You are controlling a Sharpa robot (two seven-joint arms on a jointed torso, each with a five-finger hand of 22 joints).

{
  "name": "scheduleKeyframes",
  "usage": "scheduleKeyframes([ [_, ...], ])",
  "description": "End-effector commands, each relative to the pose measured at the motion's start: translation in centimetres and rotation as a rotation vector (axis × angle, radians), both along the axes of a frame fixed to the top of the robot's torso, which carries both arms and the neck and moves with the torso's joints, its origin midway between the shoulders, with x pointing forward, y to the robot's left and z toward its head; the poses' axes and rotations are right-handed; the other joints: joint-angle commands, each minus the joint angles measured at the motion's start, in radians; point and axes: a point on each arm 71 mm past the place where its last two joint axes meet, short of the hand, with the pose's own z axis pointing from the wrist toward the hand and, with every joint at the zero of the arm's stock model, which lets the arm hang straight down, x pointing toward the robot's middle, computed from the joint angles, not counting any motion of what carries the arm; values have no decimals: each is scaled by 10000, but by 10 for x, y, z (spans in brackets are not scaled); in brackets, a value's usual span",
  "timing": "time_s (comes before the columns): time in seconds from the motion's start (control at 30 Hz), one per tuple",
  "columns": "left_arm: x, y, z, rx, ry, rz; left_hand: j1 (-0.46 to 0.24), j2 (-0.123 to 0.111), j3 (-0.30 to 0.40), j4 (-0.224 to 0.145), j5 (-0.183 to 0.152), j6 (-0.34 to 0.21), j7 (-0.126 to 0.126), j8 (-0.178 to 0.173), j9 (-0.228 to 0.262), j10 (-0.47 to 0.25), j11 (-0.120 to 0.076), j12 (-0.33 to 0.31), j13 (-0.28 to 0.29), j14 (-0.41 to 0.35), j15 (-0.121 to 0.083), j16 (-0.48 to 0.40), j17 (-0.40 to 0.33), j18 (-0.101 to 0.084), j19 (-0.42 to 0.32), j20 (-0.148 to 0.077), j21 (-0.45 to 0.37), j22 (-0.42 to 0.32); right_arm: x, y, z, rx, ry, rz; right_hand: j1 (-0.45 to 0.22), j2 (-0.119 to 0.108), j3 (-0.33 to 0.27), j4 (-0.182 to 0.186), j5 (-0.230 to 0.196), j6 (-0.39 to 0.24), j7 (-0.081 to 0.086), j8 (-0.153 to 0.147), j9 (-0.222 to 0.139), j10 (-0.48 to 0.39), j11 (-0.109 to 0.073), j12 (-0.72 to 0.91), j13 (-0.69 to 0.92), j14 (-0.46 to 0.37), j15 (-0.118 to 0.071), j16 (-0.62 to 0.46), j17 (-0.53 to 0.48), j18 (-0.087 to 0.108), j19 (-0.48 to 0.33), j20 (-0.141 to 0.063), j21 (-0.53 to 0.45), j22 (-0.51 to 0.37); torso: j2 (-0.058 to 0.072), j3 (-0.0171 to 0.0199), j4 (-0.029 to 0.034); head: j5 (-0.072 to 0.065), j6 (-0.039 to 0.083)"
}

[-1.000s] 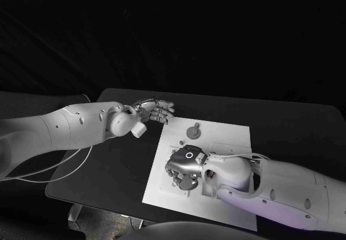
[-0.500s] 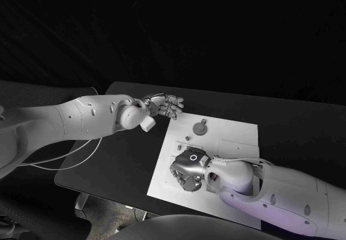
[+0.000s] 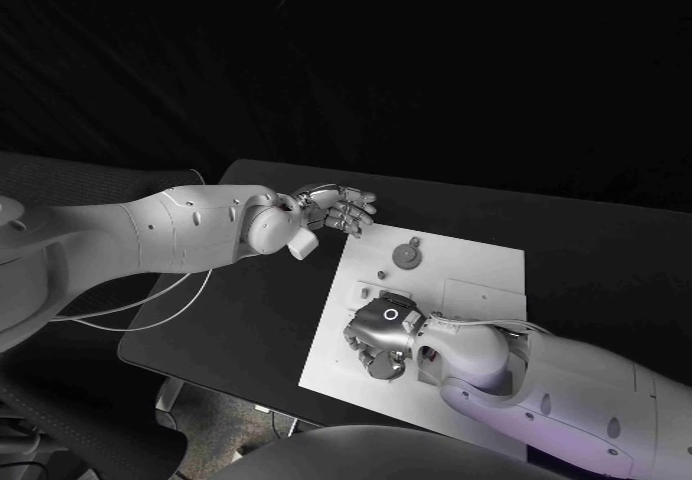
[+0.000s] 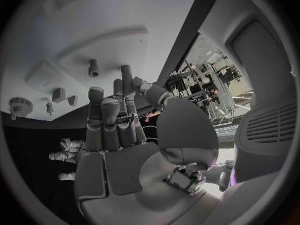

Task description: Assemble the parts on the task board

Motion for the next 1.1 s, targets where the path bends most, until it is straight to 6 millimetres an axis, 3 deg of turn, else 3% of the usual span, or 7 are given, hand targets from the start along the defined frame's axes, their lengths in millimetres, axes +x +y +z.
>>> scheduleKeyframes([
  [0.03, 0, -4, 2, -146, -21, -207, 27, 71, -36, -24, 19, -54, 120, -32, -16, 13, -32, 19, -10, 43, 36, -21, -17, 182, 38, 20, -70, -3, 0, -1, -4, -291, -152, -2, 113, 174, 110, -86, 71, 66, -14, 42, 13, 48, -6, 52, 37, 4, -54, -37, -16, 211, 14, -59, 59, 167, -2, -2, -4, 36, -13],
  [0.63, 0, -3, 2, -112, 0, -242, 18, 73, -40, -16, 18, -58, 121, -34, -18, 14, -31, 18, -16, 41, 38, -21, -17, 183, 38, 20, -77, -1, 2, -4, -5, -204, 256, -74, 72, 96, 105, -83, 68, 2, 16, -8, 6, -24, 17, -12, 43, -10, -28, -56, -18, 211, -3, -58, 43, 162, -3, -11, -18, 85, 2],
  [0.87, 0, -3, 1, -88, 24, -222, -6, 65, -53, -2, 18, -61, 123, -35, -20, 14, -30, 17, -20, 41, 40, -21, -17, 180, 39, 22, -82, 0, 5, -6, -6, -90, 467, -319, -484, -1014, -349, 144, 31, -1131, 487, -669, -277, -551, 252, -400, -53, -118, 191, -86, -2, 211, -59, 9, 1, 159, -4, -5, -14, 64, 4],
  [1.1, -1, -2, 1, -80, 33, -213, -34, 51, -67, 13, 18, -69, 126, -39, -22, 14, -29, 15, -25, 39, 41, -22, -17, 180, 39, 23, -87, 0, 6, -8, -4, 232, 439, -451, -892, -1362, -1212, 228, 35, -1994, 401, -1049, -490, -1591, 682, -984, -387, -304, 601, -33, 55, 211, -182, 30, -43, 162, -1, 0, -15, 18, 8],
])
